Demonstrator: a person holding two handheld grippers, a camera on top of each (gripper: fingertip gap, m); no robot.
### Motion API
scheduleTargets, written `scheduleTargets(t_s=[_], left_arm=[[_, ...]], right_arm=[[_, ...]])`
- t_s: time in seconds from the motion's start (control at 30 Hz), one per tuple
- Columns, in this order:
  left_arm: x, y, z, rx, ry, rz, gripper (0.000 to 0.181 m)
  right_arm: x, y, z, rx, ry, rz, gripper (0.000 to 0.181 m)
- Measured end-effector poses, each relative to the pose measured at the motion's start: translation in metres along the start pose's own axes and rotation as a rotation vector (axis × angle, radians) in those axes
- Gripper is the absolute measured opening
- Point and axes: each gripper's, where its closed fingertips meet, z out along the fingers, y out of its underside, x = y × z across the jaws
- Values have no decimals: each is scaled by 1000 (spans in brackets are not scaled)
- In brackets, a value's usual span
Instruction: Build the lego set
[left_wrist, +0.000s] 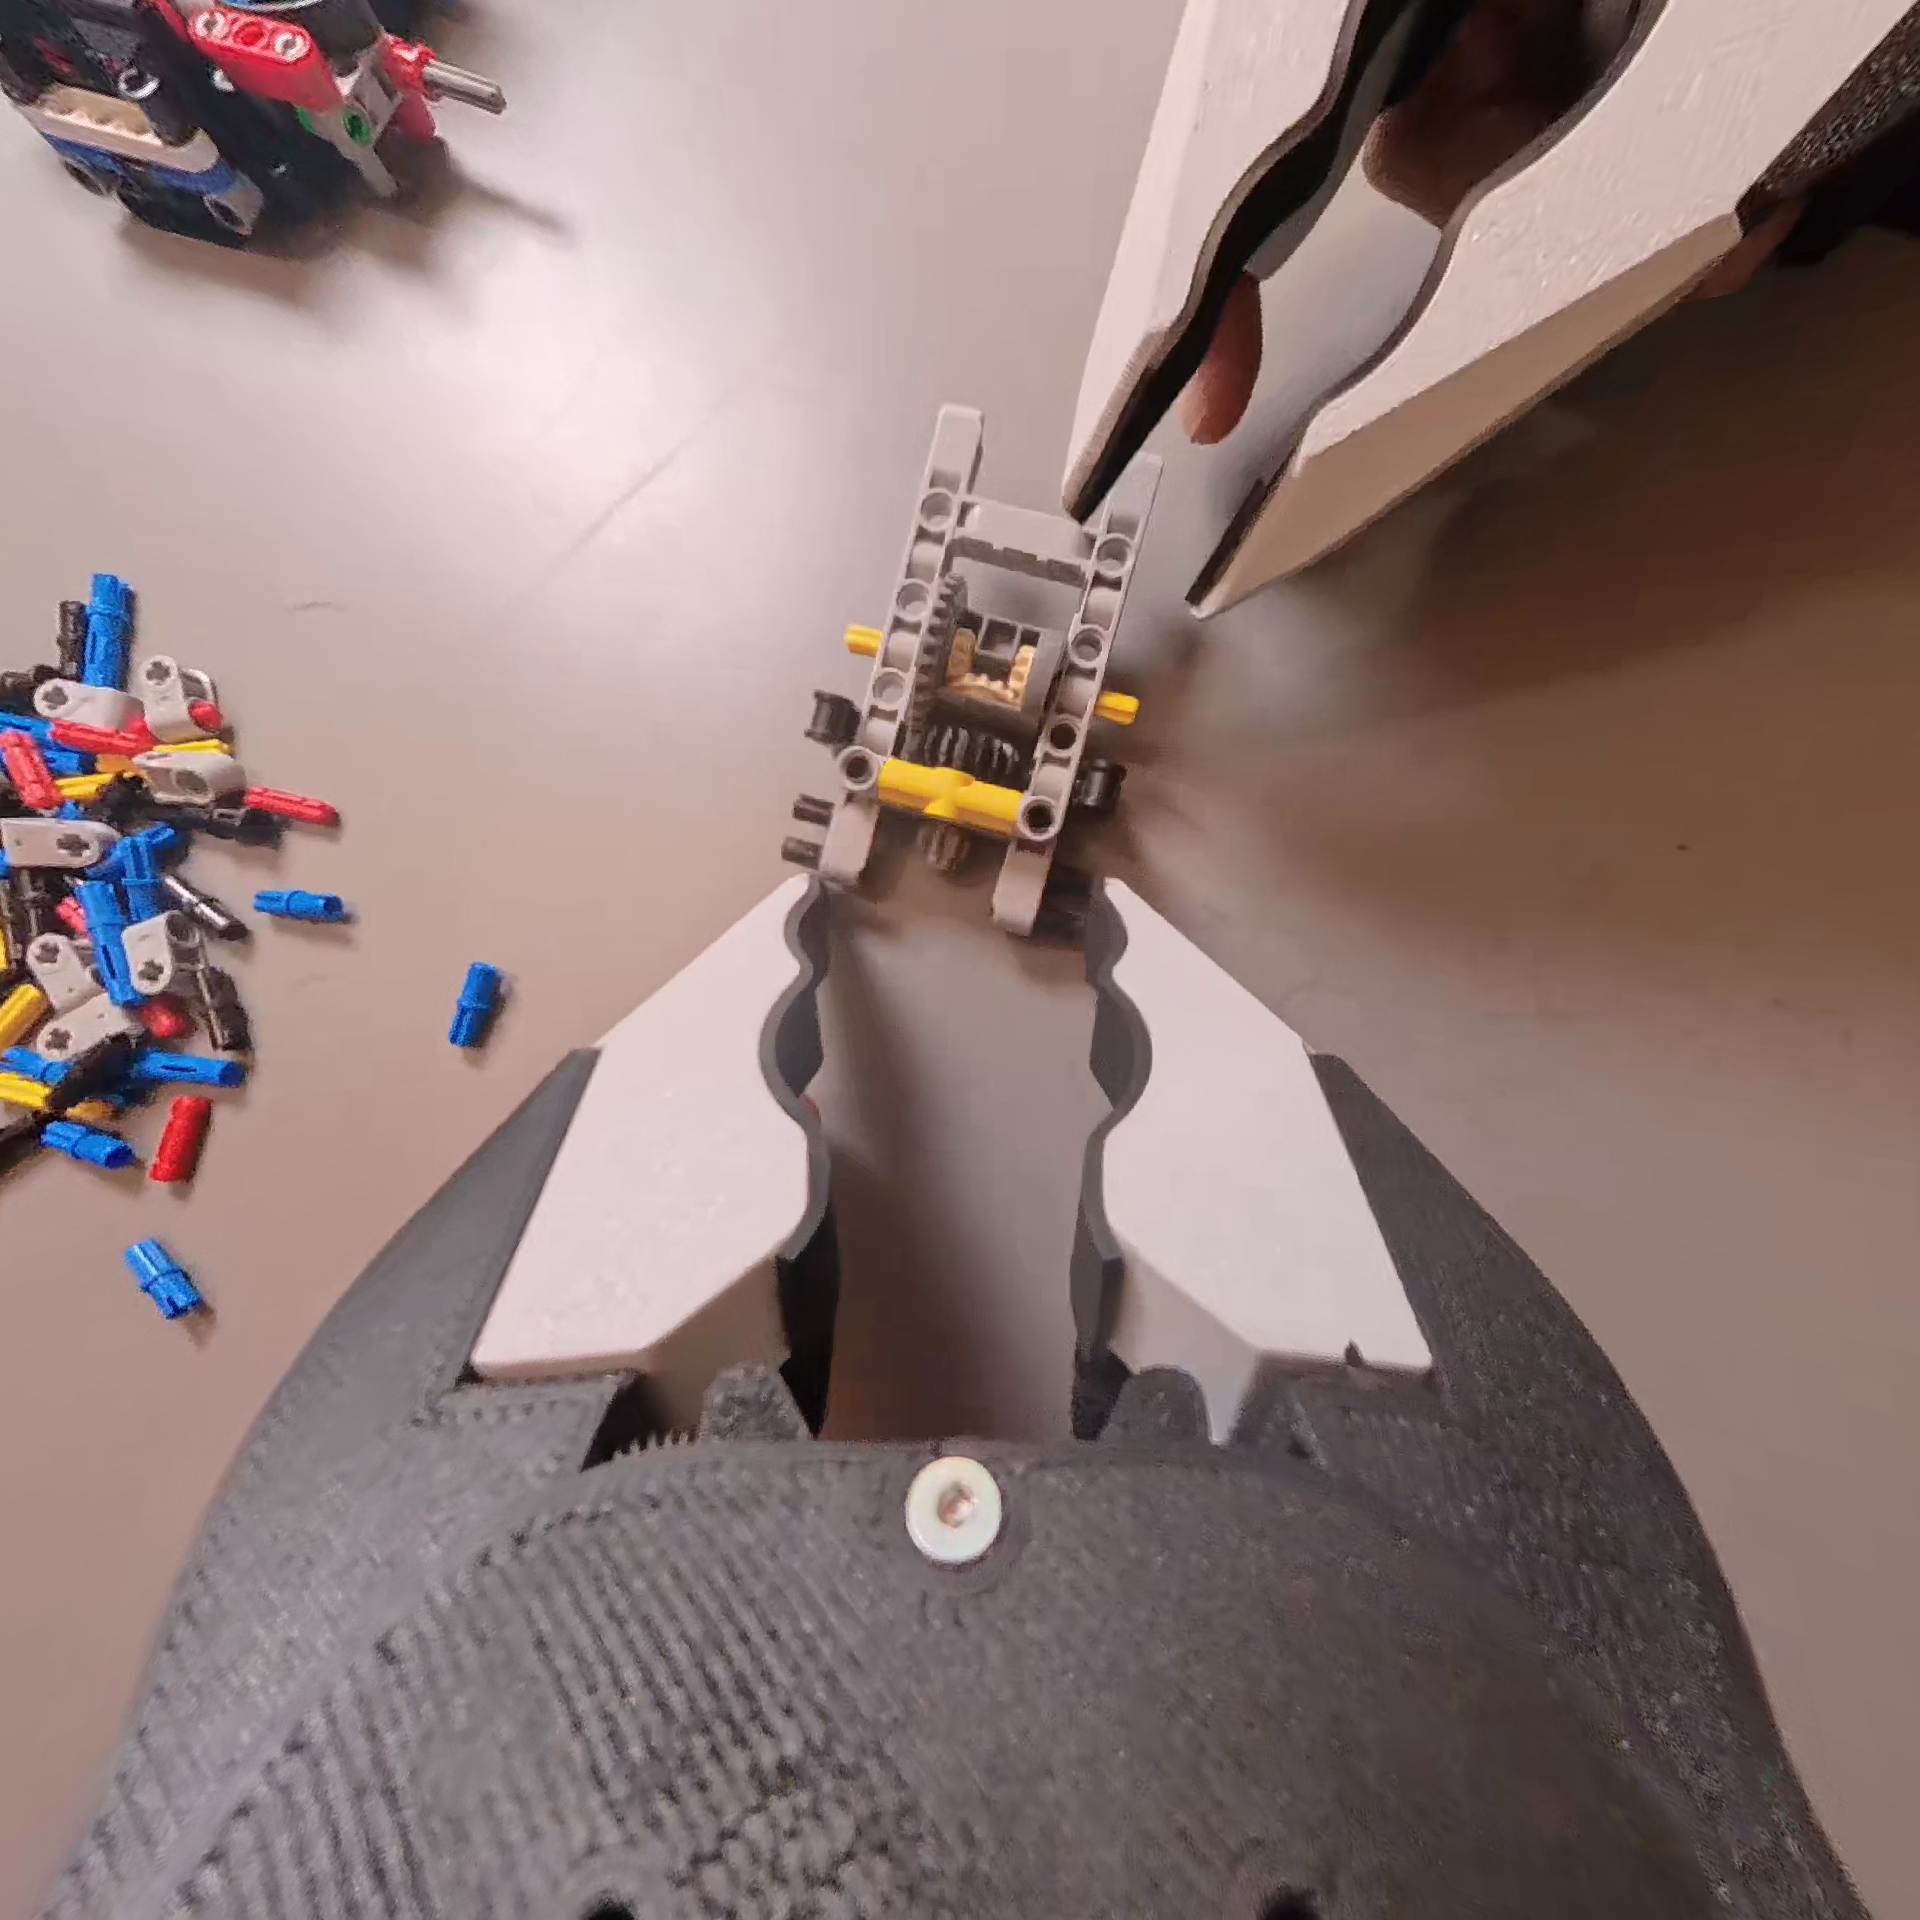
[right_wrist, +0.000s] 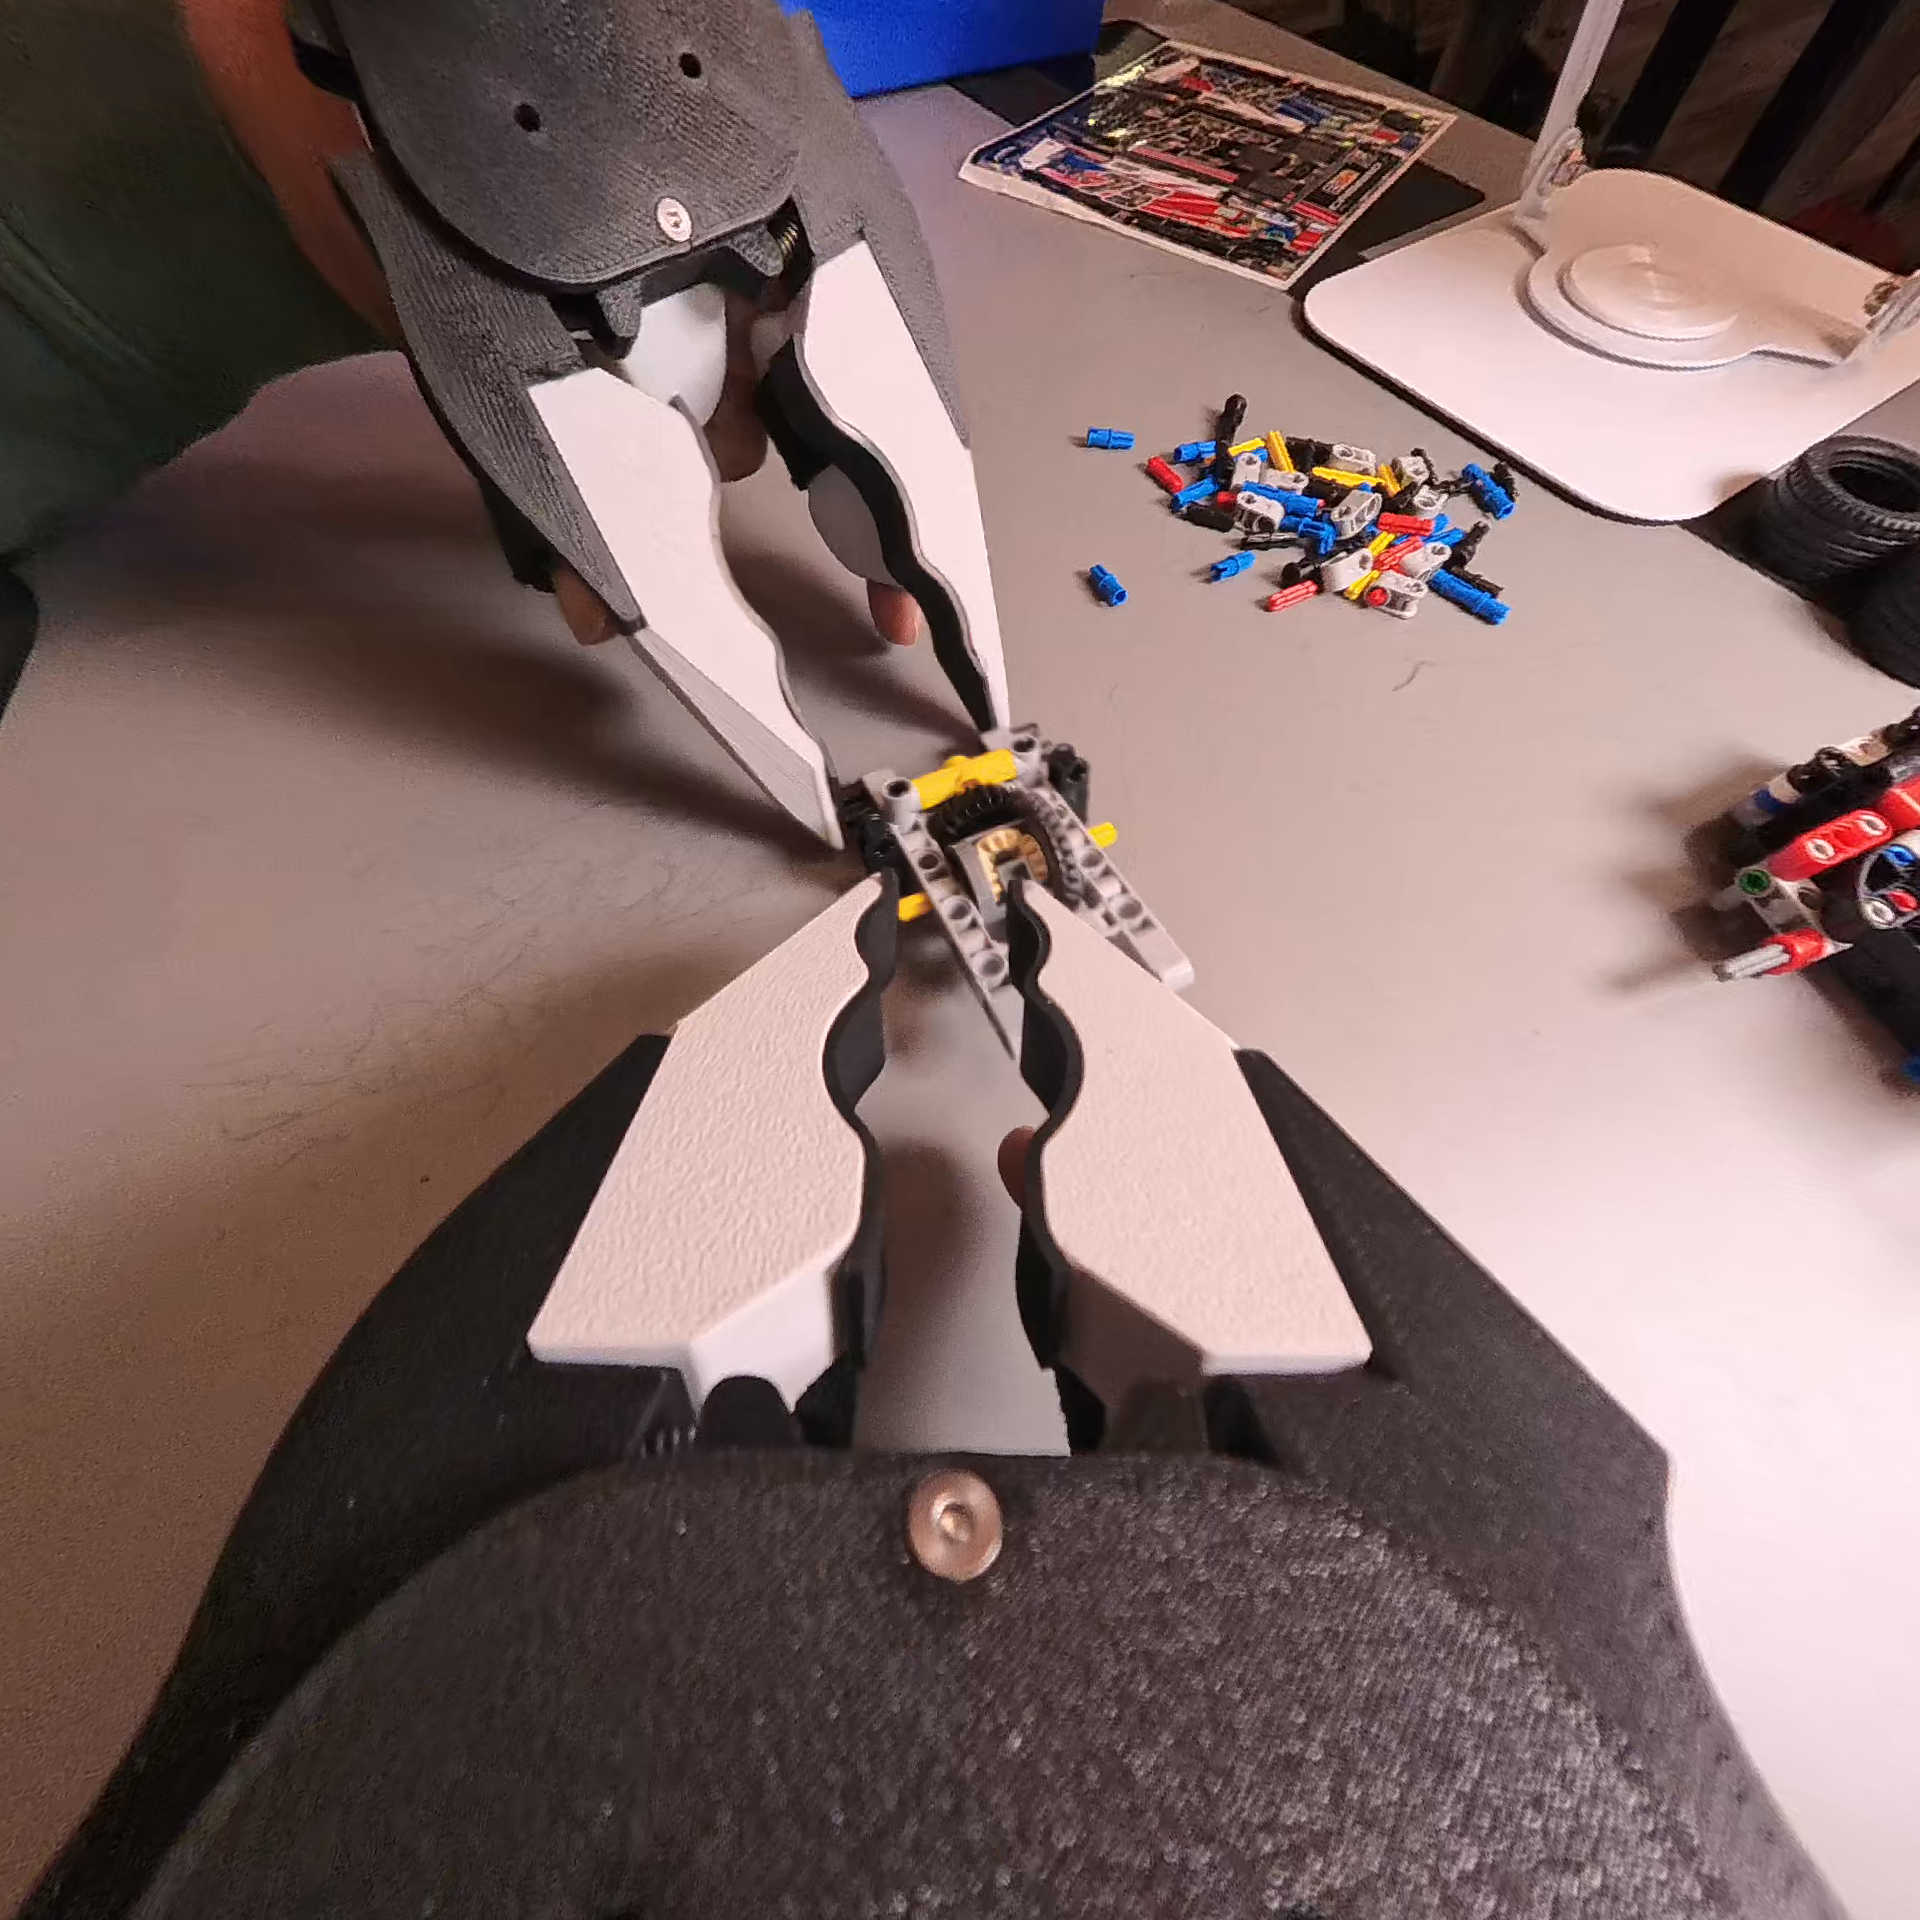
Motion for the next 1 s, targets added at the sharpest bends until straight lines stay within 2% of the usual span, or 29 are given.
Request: scheduleTargets(t_s=[0.1,0.33,0.7,0.83,1.0], left_arm=[[3,-5,4,10,1,20,34],[2,-3,-1,11,-15,28,19],[25,-17,6,19,34,69,19],[40,-19,5,11,96,95,32],[27,-31,-7,82,83,115,43]], right_arm=[[-1,0,0,-5,-1,-12,20],[6,-1,-7,3,16,-8,19],[25,2,-18,-14,57,-19,18],[39,1,-29,2,81,8,19],[52,-1,-42,20,103,26,19]])
